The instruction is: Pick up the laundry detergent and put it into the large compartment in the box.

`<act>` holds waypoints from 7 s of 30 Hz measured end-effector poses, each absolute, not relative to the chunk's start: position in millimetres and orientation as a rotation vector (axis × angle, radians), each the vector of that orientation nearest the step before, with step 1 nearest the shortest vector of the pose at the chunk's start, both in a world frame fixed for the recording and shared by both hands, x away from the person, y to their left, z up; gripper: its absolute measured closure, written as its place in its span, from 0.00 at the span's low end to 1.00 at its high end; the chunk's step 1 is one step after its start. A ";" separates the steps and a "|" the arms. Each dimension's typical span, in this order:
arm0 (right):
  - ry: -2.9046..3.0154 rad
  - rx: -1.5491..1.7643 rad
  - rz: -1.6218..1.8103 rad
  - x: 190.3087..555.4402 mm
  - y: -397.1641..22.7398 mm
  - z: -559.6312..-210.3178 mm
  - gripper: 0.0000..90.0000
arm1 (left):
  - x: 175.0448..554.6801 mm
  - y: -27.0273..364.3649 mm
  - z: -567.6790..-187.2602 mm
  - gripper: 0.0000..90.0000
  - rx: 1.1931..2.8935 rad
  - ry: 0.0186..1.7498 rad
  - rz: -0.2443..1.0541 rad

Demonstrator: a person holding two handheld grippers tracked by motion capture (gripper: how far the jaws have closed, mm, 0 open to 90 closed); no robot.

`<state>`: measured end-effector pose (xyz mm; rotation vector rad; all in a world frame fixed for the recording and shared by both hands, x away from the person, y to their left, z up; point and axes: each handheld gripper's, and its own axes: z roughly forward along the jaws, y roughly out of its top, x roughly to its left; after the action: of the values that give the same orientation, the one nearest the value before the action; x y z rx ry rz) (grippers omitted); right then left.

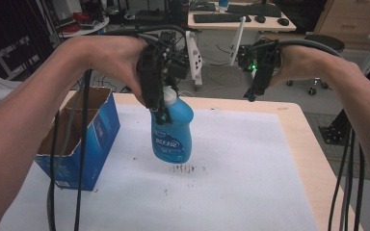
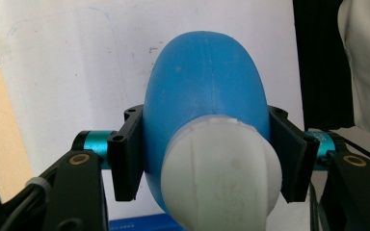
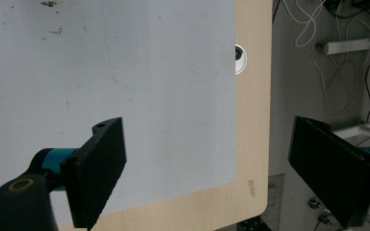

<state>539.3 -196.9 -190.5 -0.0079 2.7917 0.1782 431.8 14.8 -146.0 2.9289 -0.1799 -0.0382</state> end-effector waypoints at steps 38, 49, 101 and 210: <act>2.798 -0.021 0.166 540.4 -194.6 -198.0 0.14 | 427.6 152.0 -81.0 0.43 2.837 0.402 0.096; 2.802 -0.030 0.163 541.7 -193.5 -201.9 0.14 | 419.2 202.0 -69.0 0.43 2.828 0.588 0.180; 2.813 -0.054 0.135 540.1 -189.5 -212.7 0.14 | 436.9 264.8 -208.5 0.43 2.785 1.037 0.028; 2.823 -0.034 0.123 536.7 -193.7 -217.4 0.14 | 432.6 191.6 -205.1 0.20 2.890 0.735 0.256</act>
<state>536.7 -193.7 -217.4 -0.0345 2.8235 0.1233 432.6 191.6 -205.1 2.8898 0.7349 0.2564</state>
